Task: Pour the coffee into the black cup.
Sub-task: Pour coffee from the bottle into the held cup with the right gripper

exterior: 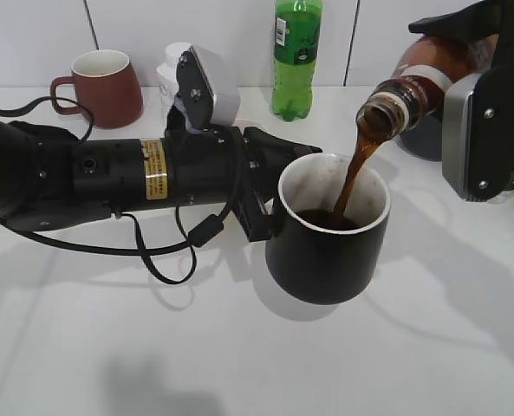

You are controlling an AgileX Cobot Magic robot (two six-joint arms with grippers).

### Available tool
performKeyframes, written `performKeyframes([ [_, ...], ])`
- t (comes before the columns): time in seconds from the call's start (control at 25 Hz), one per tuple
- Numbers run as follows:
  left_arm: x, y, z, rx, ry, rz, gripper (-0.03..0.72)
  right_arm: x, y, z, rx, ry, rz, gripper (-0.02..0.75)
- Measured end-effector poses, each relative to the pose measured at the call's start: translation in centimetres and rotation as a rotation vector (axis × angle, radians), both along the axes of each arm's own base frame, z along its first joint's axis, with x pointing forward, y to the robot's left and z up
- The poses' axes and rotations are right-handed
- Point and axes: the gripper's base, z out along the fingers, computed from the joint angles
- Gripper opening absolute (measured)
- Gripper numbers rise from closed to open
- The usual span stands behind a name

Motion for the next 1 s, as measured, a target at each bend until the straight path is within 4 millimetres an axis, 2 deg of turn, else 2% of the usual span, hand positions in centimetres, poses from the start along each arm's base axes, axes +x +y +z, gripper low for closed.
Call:
performKeyframes([
  [1.0,-0.03,0.0,-0.02,0.002,-0.002,-0.003,0.038,0.0,0.01,0.01,-0.045,-0.032,0.015,0.534],
])
